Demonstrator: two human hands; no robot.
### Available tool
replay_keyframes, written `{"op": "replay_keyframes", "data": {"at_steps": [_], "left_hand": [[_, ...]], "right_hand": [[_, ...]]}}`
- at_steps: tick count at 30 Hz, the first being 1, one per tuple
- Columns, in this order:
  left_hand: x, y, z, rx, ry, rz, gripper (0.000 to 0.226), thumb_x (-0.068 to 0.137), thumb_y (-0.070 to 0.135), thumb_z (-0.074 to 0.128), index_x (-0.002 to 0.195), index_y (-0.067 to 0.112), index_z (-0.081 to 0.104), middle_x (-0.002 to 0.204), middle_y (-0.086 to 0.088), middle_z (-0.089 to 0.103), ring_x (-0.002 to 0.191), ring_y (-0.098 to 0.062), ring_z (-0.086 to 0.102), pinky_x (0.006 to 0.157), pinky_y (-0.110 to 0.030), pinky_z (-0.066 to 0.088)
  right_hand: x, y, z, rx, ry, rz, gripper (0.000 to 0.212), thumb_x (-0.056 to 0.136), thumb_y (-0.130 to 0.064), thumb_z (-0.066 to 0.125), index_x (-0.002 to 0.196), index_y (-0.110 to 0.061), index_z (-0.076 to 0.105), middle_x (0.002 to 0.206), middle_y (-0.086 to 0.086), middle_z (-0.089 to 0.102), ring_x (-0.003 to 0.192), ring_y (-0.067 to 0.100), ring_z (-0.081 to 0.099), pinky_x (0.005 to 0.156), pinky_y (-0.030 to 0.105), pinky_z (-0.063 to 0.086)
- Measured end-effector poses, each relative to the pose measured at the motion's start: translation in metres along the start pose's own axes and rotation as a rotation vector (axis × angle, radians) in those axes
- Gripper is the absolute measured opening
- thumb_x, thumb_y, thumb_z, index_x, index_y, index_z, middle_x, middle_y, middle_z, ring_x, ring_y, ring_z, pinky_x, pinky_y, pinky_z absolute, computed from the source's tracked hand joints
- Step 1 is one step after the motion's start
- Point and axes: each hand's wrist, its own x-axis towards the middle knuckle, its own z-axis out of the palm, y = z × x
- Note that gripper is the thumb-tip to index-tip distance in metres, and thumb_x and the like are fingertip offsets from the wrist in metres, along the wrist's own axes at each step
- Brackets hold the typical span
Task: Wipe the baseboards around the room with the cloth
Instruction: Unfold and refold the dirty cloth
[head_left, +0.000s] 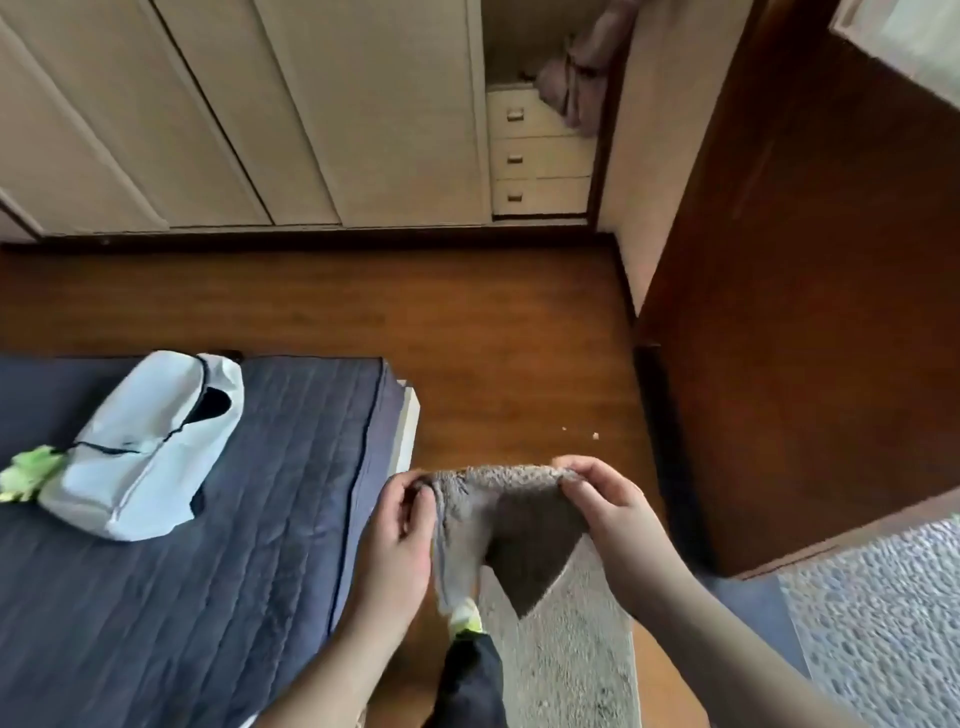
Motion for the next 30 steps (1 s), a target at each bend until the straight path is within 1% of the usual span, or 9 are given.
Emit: {"op": "replay_keyframes", "data": {"at_steps": [4,10,13,15,18,22,25,27,30], "left_hand": [[0.072,-0.008,-0.023,0.041,0.000,0.015,0.018,0.104,0.029,0.044,0.100,0.043,0.054,0.094,0.032,0.061,0.091,0.011,0.057,0.073,-0.004,0.042],[0.179,0.008,-0.038,-0.054,0.045,-0.087,0.030,0.105,0.033,0.041,0.090,0.052,0.059,0.091,0.048,0.058,0.088,0.028,0.051,0.072,0.003,0.037],[0.225,0.015,-0.035,-0.344,0.016,-0.202,0.021,0.103,0.034,0.048,0.106,0.043,0.067,0.112,0.024,0.069,0.109,0.005,0.061,0.098,-0.022,0.047],[0.252,0.022,-0.030,-0.548,-0.016,-0.279,0.021,0.101,0.030,0.053,0.110,0.024,0.071,0.117,-0.001,0.072,0.108,-0.014,0.068,0.091,-0.032,0.054],[0.287,0.031,-0.016,-0.620,-0.053,-0.282,0.029,0.091,0.040,0.059,0.111,0.022,0.072,0.114,-0.002,0.074,0.104,-0.013,0.070,0.084,-0.029,0.057],[0.346,0.031,0.001,-0.550,-0.145,-0.270,0.031,0.086,0.049,0.057,0.103,0.028,0.072,0.110,-0.003,0.074,0.104,-0.014,0.070,0.079,-0.026,0.056],[0.396,0.027,0.009,-0.480,-0.279,-0.308,0.044,0.085,0.054,0.066,0.109,0.017,0.069,0.113,-0.009,0.073,0.110,-0.020,0.068,0.091,-0.034,0.052],[0.428,0.029,0.014,-0.523,-0.346,-0.347,0.051,0.068,0.049,0.088,0.102,0.015,0.073,0.106,-0.008,0.075,0.104,-0.018,0.070,0.085,-0.027,0.054],[0.468,0.038,0.023,-0.490,-0.337,-0.377,0.056,0.057,0.046,0.095,0.105,0.022,0.076,0.113,-0.005,0.074,0.110,-0.016,0.068,0.093,-0.029,0.050]], "right_hand": [[0.065,-0.021,0.029,-0.101,-0.039,-0.063,0.011,0.097,-0.020,0.064,0.103,-0.028,0.069,0.091,-0.007,0.071,0.086,0.005,0.064,0.081,0.028,0.050],[0.158,-0.057,0.072,-0.064,-0.116,-0.071,0.014,0.089,-0.022,0.070,0.102,-0.026,0.073,0.097,0.002,0.075,0.091,0.012,0.068,0.079,0.033,0.057],[0.197,-0.066,0.078,0.160,-0.258,-0.054,0.049,0.075,-0.022,0.083,0.121,-0.021,0.066,0.112,0.011,0.072,0.100,0.018,0.068,0.078,0.029,0.056],[0.220,-0.065,0.079,0.239,-0.355,-0.020,0.063,0.074,-0.014,0.084,0.131,-0.011,0.059,0.122,0.016,0.069,0.110,0.026,0.067,0.084,0.033,0.056],[0.255,-0.060,0.082,0.216,-0.454,0.079,0.048,0.074,-0.014,0.083,0.117,0.001,0.069,0.120,0.026,0.067,0.109,0.034,0.066,0.090,0.039,0.055],[0.317,-0.066,0.083,0.160,-0.354,0.088,0.043,0.076,-0.027,0.082,0.108,0.000,0.073,0.117,0.024,0.069,0.109,0.036,0.066,0.098,0.043,0.053],[0.373,-0.086,0.081,0.138,-0.347,-0.010,0.029,0.089,-0.021,0.072,0.115,-0.009,0.071,0.118,0.020,0.070,0.108,0.035,0.068,0.089,0.046,0.057],[0.413,-0.109,0.081,0.128,-0.343,-0.035,0.025,0.090,-0.023,0.065,0.113,-0.016,0.072,0.114,0.019,0.071,0.100,0.035,0.070,0.080,0.054,0.059],[0.464,-0.143,0.083,0.047,-0.349,-0.117,0.021,0.090,-0.027,0.063,0.107,-0.020,0.073,0.107,0.015,0.074,0.093,0.029,0.070,0.075,0.044,0.059]]}}
